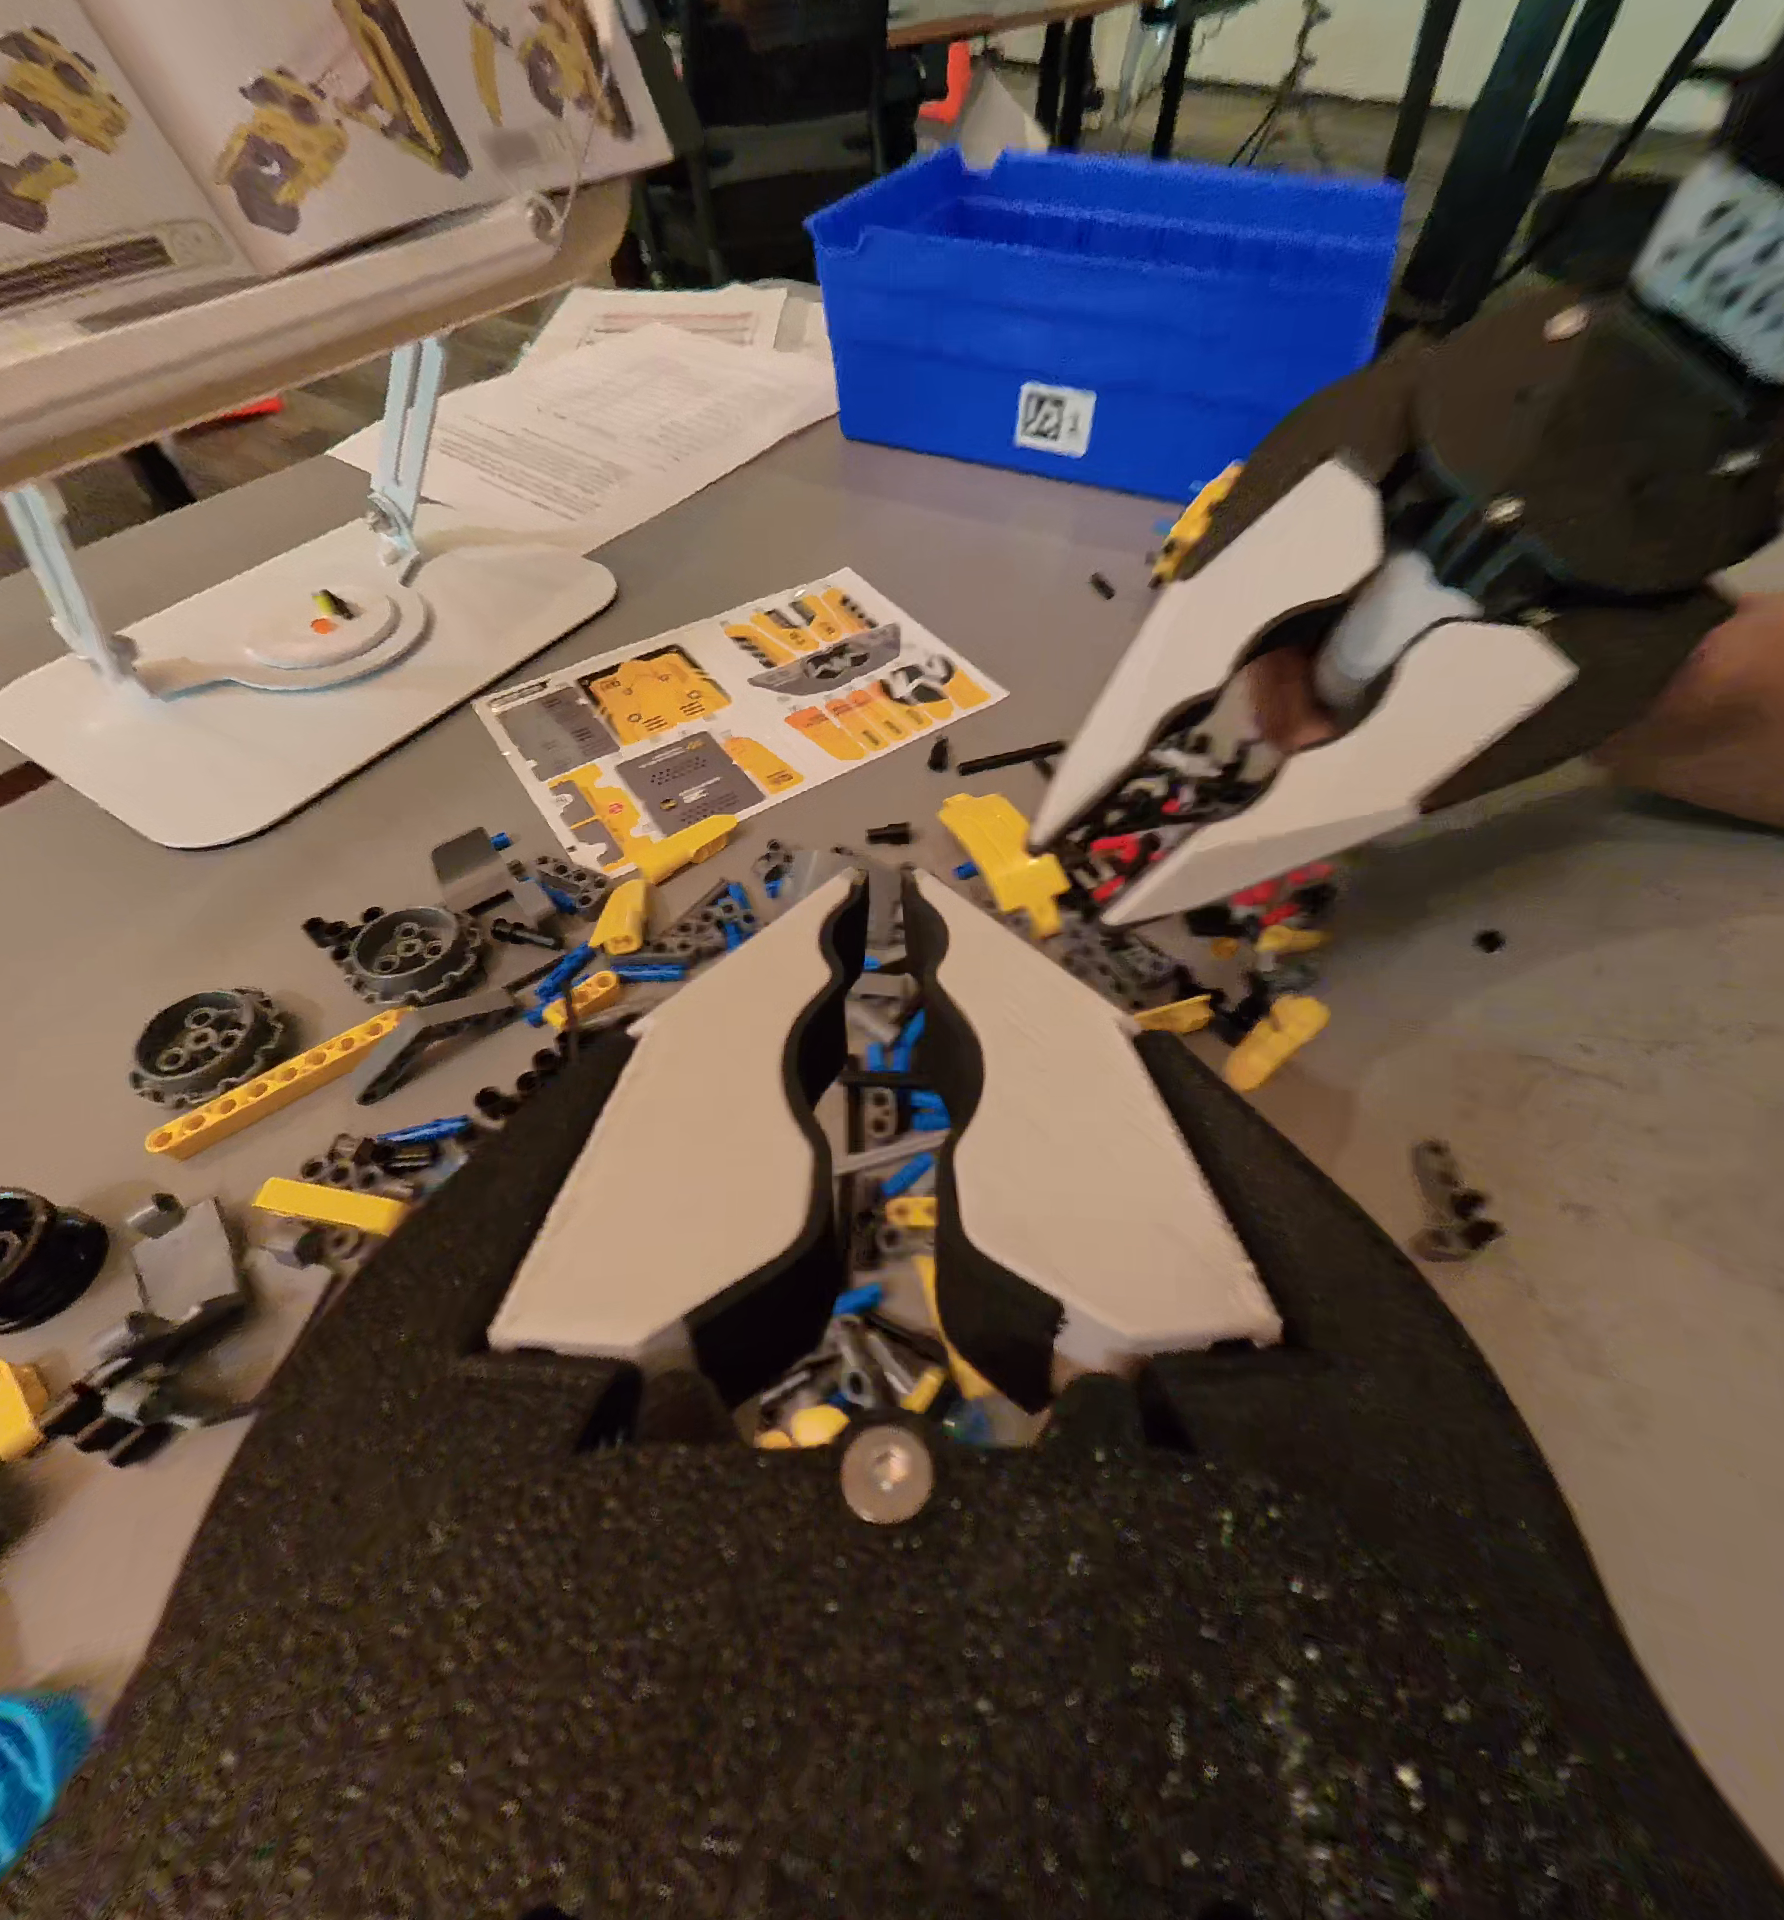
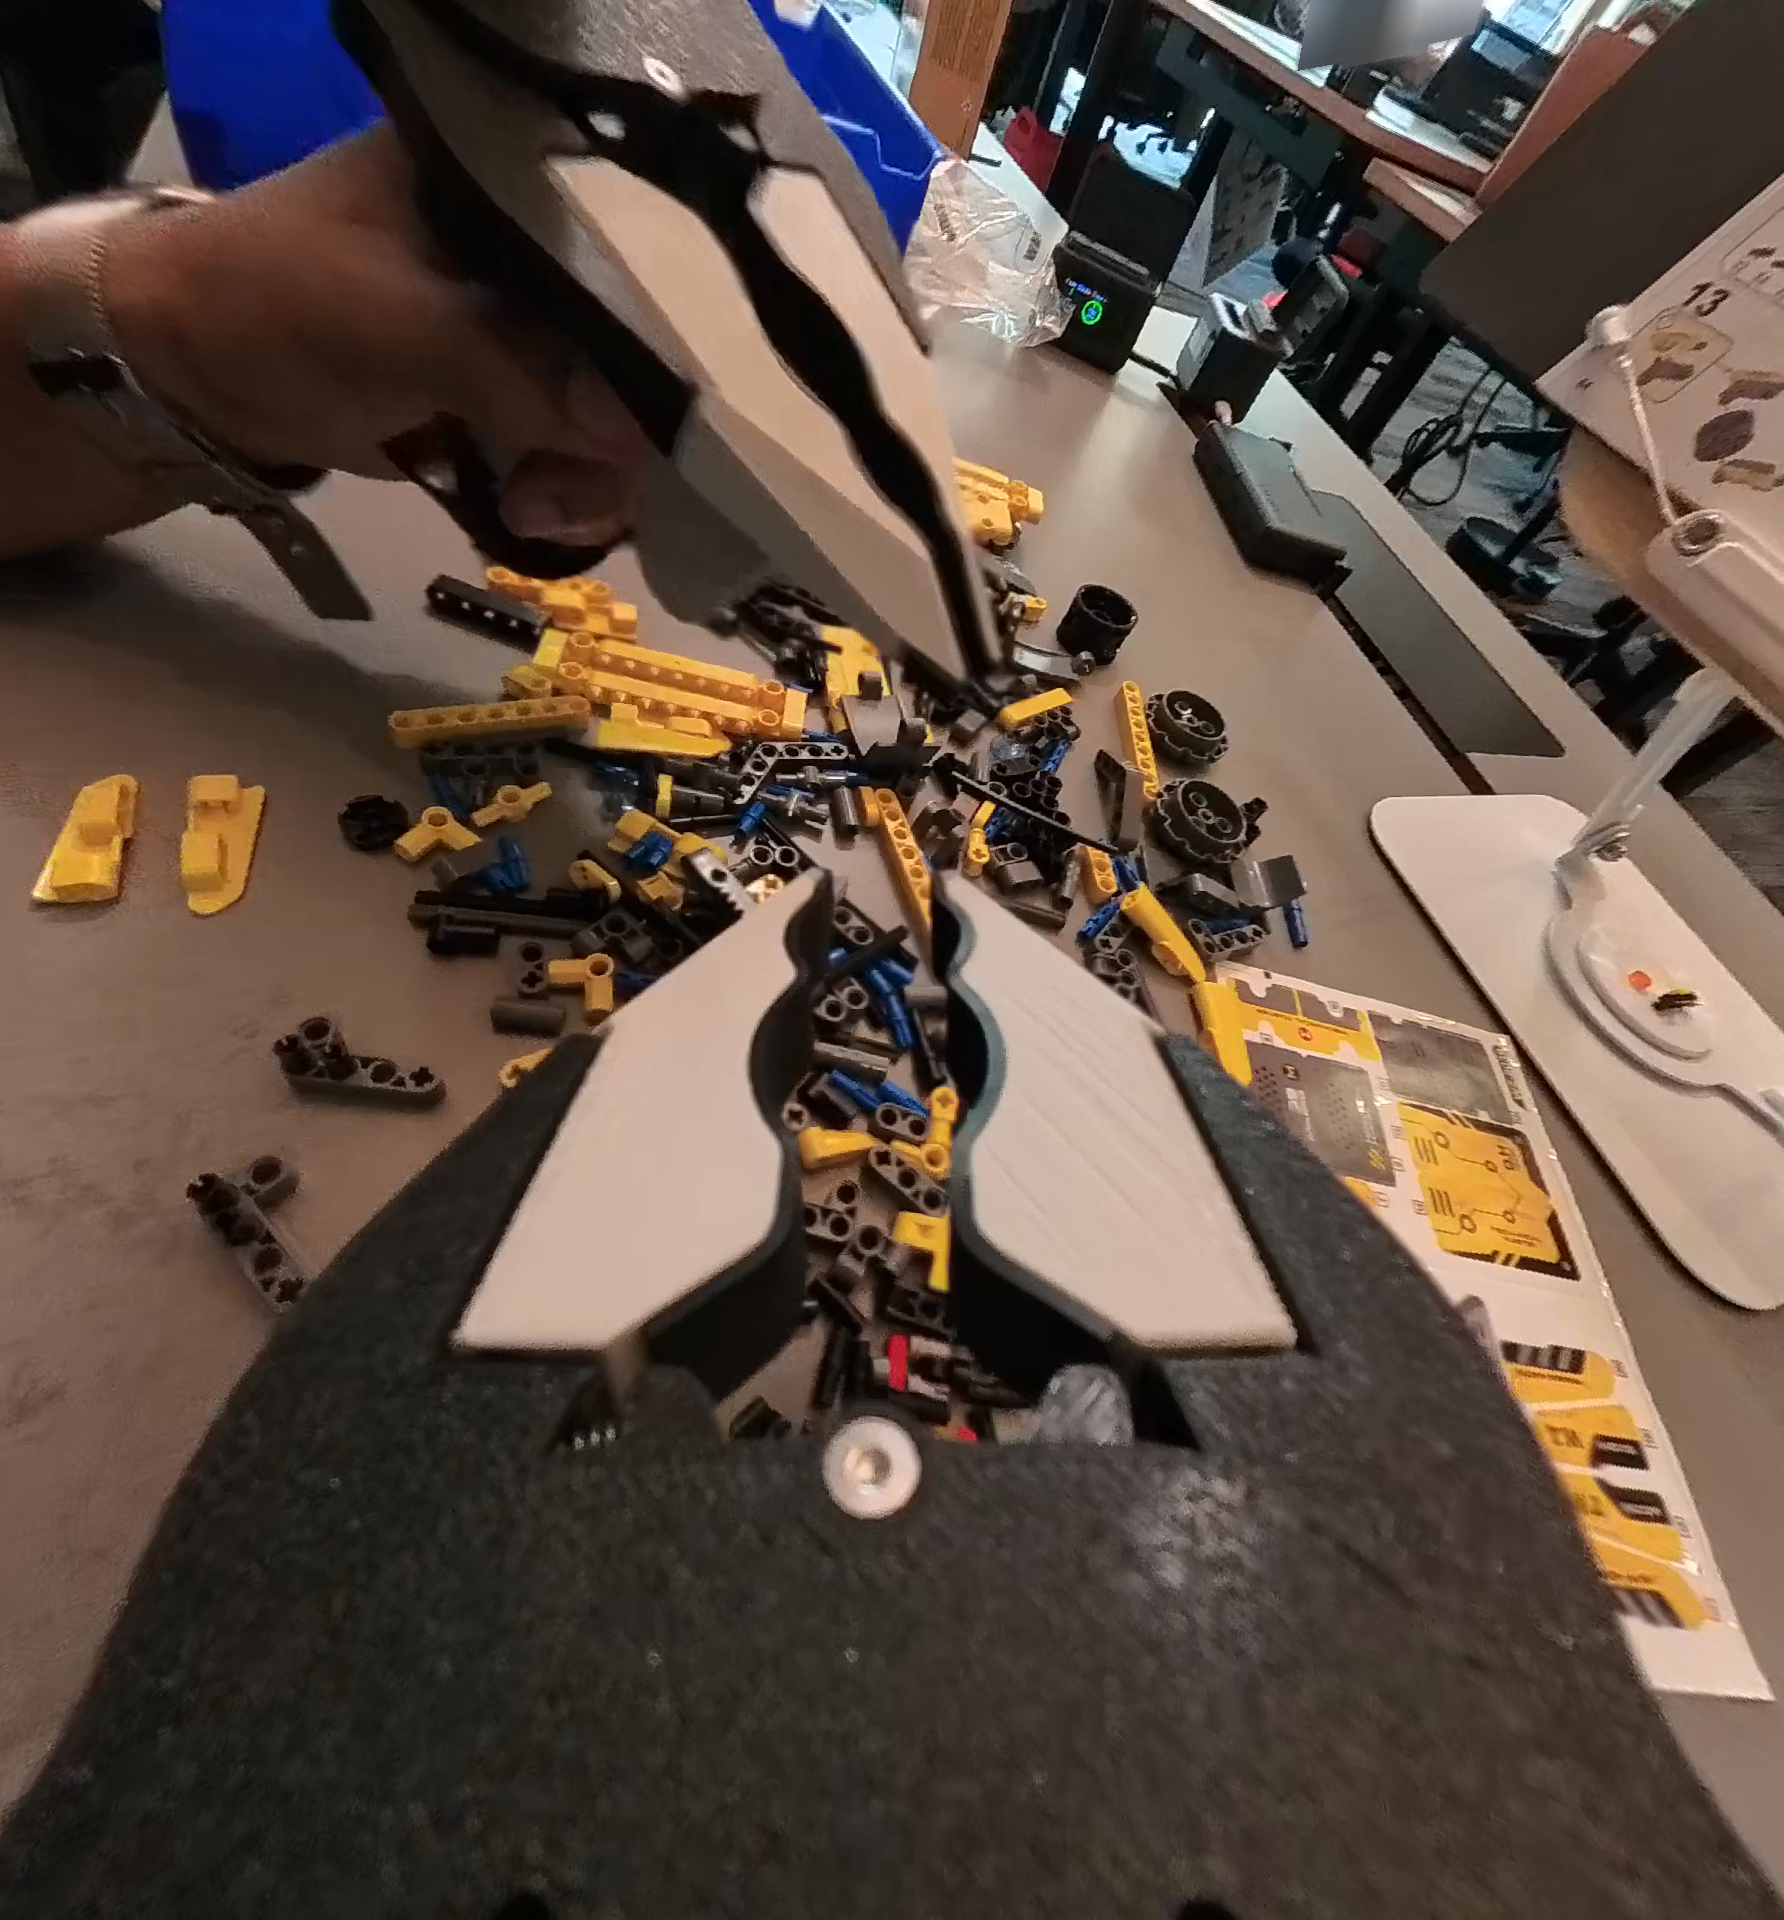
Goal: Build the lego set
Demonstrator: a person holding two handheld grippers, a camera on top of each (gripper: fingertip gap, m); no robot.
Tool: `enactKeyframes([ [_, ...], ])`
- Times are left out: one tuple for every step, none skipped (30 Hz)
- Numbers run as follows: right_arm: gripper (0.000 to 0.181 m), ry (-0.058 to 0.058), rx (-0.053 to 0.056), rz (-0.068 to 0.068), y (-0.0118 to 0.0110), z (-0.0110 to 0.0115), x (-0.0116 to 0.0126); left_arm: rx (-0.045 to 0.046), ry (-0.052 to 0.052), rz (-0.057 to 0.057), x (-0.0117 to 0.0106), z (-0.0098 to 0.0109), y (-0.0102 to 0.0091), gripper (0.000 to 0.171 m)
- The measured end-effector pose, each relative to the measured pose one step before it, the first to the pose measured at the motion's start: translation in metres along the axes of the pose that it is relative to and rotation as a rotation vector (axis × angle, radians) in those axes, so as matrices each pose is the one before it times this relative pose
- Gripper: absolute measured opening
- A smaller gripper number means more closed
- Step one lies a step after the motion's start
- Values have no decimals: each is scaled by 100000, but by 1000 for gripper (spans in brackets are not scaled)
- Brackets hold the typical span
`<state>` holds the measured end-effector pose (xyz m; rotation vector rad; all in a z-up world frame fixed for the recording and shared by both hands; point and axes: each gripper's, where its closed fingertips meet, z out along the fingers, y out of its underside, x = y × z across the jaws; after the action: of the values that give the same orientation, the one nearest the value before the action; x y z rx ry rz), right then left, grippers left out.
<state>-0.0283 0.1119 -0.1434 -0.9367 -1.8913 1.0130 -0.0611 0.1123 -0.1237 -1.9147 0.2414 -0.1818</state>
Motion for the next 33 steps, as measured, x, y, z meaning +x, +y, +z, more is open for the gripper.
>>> enactKeyframes([
  [18,534,574,346,-109,-118,171,1364,2010,-1153,733,-668,-378,6],
  [18,237,631,628,-108,-104,121,793,567,232,712,-768,-140,6],
  [18,25,528,671,-80,-70,84,-988,-946,849,547,-819,290,5],
  [18,-96,417,543,-89,-59,23,-3070,-557,916,601,-810,754,6],
  [18,-150,465,286,-109,-43,-26,-4108,672,805,813,-797,1068,5],
  [18,-138,501,-15,-136,-36,-72,-4121,1794,669,1022,-765,1233,6],
  [18,-87,294,-322,-115,-15,-97,-3803,2368,132,1123,-684,1328,6],
  [18,-10,22,-583,-88,0,-97,-3502,3006,-337,1236,-559,1348,6],
  [18,90,-1,-707,-78,-4,-89,-3057,3407,-632,1279,-416,1298,5],
  [18,113,96,-636,-83,-12,-77,-2851,3433,-548,1236,-256,1232,6],
  [18,63,67,-476,-76,-3,-69,-2884,2714,-200,1032,-107,1157,6],
  [18,82,23,-356,-56,-10,-36,-2801,613,-117,563,8,1043,6],
  [18,187,82,-313,-54,-21,-11,-2518,-1118,-202,110,88,868,6],
  [18,272,146,-265,-62,-35,13,-1644,-1349,-405,-74,162,619,6],
  [18,300,139,-191,-59,-30,25,-554,-651,-788,-108,252,324,6],
  [18,354,96,-137,-23,-36,49,53,397,-661,26,325,109,6],
  [18,418,0,-102,-1,-24,69,33,834,-92,99,385,2,7],
  [18,437,-75,-56,31,-26,71,-710,606,359,89,407,40,7],
  [18,429,-40,42,39,-32,89,-2155,208,827,84,380,171,8],
  [18,373,38,184,36,-33,89,-2452,-110,1337,66,321,184,8],
  [18,267,52,333,38,-34,72,154,175,1036,122,103,-221,8],
  [18,168,65,417,32,-39,64,-368,724,607,169,66,-114,9],
  [18,74,154,493,34,-57,31,-747,603,112,121,54,11,9],
  [18,-58,258,579,15,-62,-18,-826,242,9,71,49,88,9],
  [18,-117,302,464,-18,-75,-46,-756,17,50,41,52,135,10],
  [18,-31,389,97,-80,-76,-69,-519,-101,47,43,14,128,10],
  [18,60,409,-234,-119,-60,-58,-27,-261,-193,4,-2,63,10],
  [18,16,279,-370,-99,-36,-79,158,53,-461,25,10,47,10],
  [18,-113,108,-338,-61,10,-97,-39,199,-583,34,49,77,10],
  [18,-269,-51,-218,-5,36,-118,23,-183,-220,-29,24,0,9],
  [18,-359,-195,-96,53,59,-122,-84,-758,556,-82,-26,-31,7],
  [18,-358,-316,-45,90,78,-102,894,-1196,1432,-101,-69,-234,7],
  [18,-292,-357,0,100,73,-87,2797,-902,1401,-72,-190,-574,7],
])
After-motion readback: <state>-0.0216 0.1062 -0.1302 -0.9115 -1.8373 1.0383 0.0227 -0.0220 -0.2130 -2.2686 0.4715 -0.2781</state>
